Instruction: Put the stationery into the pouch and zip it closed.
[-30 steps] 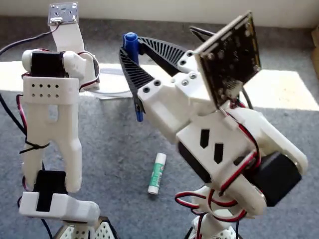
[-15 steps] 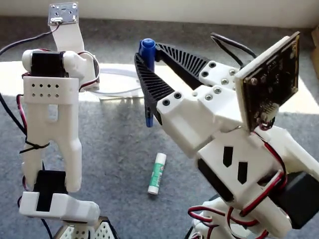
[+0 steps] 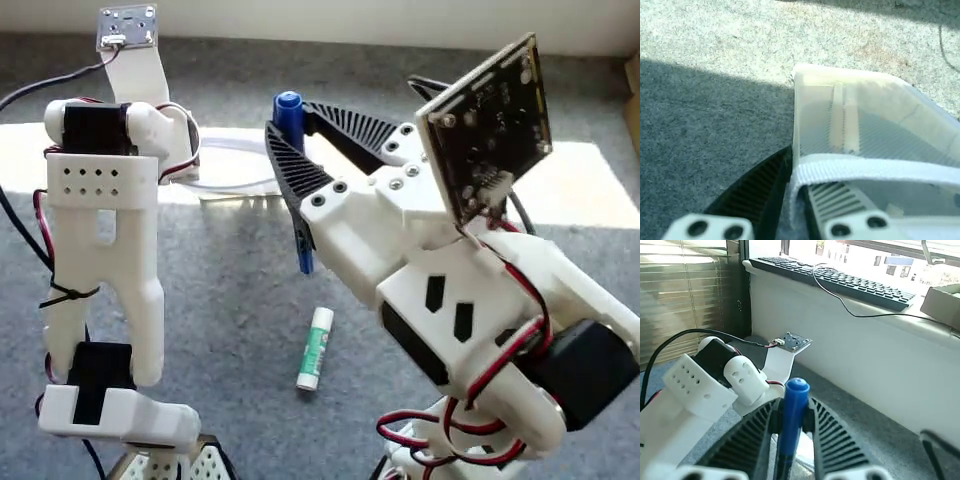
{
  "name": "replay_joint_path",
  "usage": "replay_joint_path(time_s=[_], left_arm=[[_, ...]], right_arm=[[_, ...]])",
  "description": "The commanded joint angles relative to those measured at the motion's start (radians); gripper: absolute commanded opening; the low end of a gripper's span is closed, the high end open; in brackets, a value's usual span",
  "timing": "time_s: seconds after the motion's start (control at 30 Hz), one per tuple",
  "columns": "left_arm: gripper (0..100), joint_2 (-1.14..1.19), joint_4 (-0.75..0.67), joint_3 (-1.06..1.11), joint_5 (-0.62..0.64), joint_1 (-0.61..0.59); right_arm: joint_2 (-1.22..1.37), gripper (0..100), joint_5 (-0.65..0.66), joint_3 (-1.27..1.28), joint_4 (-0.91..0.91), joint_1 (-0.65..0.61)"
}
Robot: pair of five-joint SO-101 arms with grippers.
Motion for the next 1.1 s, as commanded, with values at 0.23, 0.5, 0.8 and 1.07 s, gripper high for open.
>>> replay_joint_path(time_s=[0.23, 0.5, 0.8, 1.07], left_arm=[[1, 0.001, 0.006, 0.002, -0.008, -0.01], [1, 0.001, 0.006, 0.005, -0.009, -0.012], [1, 0.001, 0.006, 0.005, -0.009, -0.012], [1, 0.001, 0.006, 0.007, -0.009, -0.024]], right_arm=[[-0.018, 0.4, 0.005, 0.097, 0.021, -0.041], [-0.219, 0.4, 0.011, 0.476, -0.182, -0.039], [-0.3, 0.4, 0.011, 0.743, -0.553, -0.039], [-0.387, 0.4, 0.012, 1.043, -0.934, -0.036]])
